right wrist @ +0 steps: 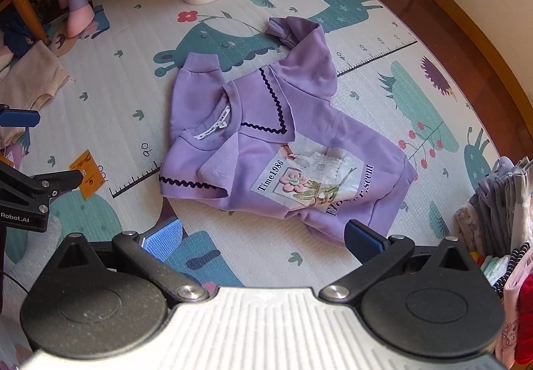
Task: Fold clothes
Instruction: 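Lower the left tool to the sweatshirt collar and close on it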
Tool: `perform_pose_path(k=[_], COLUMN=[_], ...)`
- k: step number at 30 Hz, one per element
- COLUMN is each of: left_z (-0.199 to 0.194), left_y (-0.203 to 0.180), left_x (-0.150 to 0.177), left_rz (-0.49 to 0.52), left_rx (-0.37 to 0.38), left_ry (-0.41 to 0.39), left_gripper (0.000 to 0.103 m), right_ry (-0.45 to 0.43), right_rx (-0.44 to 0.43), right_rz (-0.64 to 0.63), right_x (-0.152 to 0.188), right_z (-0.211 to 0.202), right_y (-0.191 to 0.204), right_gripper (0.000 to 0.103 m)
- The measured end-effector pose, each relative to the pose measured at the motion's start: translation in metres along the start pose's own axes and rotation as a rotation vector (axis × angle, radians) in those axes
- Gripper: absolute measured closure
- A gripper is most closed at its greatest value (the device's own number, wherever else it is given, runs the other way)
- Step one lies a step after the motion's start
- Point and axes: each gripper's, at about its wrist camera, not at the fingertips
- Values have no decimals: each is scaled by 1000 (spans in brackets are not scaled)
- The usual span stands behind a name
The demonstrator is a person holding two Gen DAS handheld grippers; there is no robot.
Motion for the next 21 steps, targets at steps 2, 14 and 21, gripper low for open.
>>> perform_pose_path(k=[2, 14, 21], left_z=[15, 87, 100], left_y=[5, 30, 46], left_x=[4, 13, -1], left_rz=[-48, -348, -380], left_rx=[30, 99, 68], left_ry=[-4, 5, -104], left_gripper=[0, 1, 2], right_ry=[3, -24, -3], right_rx=[6, -34, -52], right_rz=[-20, -98, -168], right_x=[-2, -30, -40], right_z=[11, 64, 104], right_y=[0, 6, 13], right_gripper=[0, 18, 18])
Point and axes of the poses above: each gripper's, at about its wrist camera, not at the fingertips, and z roughly the way its jaws point, y to its left, x to its underside, and after that the axes turned 10 degrees about x, right-handed
